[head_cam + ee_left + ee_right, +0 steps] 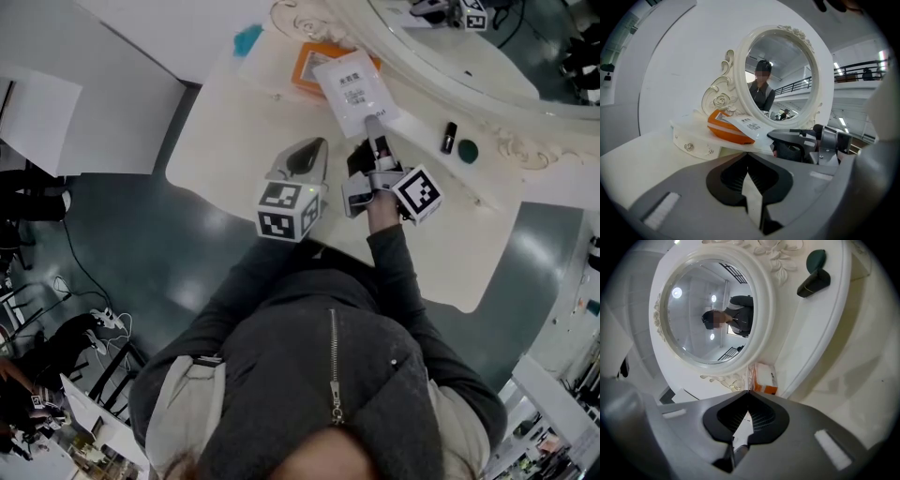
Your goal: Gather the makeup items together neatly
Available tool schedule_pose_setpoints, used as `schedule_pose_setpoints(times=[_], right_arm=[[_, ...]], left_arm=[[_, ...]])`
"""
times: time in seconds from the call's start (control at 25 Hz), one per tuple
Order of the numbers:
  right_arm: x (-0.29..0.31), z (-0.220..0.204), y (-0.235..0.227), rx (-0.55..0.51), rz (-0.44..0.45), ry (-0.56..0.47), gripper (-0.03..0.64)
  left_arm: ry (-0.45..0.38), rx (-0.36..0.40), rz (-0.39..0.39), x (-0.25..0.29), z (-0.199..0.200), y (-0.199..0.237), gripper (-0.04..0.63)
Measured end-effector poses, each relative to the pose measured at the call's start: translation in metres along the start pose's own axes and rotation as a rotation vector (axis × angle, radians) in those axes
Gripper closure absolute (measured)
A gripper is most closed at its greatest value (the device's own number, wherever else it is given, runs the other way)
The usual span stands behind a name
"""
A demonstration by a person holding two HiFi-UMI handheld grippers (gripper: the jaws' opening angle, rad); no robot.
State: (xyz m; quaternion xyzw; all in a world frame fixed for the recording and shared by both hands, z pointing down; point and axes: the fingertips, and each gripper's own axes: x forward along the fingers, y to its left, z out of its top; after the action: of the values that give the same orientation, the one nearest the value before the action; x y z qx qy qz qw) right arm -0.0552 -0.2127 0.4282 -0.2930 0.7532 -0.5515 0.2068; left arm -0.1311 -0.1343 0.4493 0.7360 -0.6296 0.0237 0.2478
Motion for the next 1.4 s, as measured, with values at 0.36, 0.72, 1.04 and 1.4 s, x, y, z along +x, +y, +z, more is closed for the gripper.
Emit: schedule_pose_setpoints(times=[0.36, 0.72, 1.04, 1.4], right_arm=[[-0.027, 0.006, 0.001, 0.012, -0.005, -0.063, 0.614], [-0.068, 0.027, -0.007, 0.014, -0.066, -0.192, 0.614], [-0.103, 0.046, -0.016, 0.037, -0.105, -0.336, 0.614], [-0.113, 0.054, -0.032, 0.143, -0.141, -0.496, 0.614]], left_arm=[[0.013, 0.018, -0.054, 0.002, -0.004, -0.019, 0.586], [0.041, 0.041, -0.140, 0.010, -0.015, -0.051, 0.586], [0.062, 0.062, -0.205, 0.017, -0.023, -0.079, 0.586], [0.063, 0.085, -0.199, 0.025, -0.020, -0.081, 0.586]])
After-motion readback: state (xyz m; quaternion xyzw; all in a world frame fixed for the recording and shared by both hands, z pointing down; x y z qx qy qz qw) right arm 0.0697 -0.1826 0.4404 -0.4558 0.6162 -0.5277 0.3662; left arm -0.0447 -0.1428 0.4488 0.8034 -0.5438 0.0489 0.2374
